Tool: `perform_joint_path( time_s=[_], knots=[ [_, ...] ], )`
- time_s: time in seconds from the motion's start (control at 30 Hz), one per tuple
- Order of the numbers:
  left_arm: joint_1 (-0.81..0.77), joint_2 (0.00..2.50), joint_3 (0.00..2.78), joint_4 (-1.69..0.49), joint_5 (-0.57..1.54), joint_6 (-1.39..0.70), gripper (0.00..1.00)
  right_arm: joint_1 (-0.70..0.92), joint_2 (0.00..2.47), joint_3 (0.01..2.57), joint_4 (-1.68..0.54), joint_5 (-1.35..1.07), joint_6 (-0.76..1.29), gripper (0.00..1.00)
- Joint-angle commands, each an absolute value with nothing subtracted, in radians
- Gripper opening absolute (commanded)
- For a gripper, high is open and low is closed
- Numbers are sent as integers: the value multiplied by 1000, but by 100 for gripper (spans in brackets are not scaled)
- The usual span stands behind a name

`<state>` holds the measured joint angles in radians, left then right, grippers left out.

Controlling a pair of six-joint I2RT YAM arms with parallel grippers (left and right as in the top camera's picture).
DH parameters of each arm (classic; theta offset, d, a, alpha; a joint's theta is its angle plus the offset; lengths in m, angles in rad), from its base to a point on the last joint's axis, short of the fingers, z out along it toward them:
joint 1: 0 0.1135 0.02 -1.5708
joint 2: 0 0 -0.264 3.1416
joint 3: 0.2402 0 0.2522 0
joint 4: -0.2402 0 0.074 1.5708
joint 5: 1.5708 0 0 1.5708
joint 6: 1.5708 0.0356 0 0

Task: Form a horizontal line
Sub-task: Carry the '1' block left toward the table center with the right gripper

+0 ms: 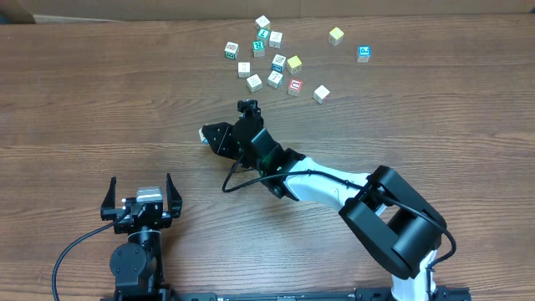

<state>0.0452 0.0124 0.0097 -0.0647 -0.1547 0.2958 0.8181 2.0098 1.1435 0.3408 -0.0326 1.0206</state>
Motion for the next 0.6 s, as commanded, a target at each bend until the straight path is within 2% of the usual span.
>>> perform_joint_path(
  time_s=[0.0, 0.57],
  knots=[
    [39, 6, 5, -63, -163, 315, 100, 830, 2035, 1153, 359, 15, 1026, 25],
    [39, 6, 5, -63, -163, 315, 99, 836, 2084, 1153, 394, 11, 1128, 27]
  ],
)
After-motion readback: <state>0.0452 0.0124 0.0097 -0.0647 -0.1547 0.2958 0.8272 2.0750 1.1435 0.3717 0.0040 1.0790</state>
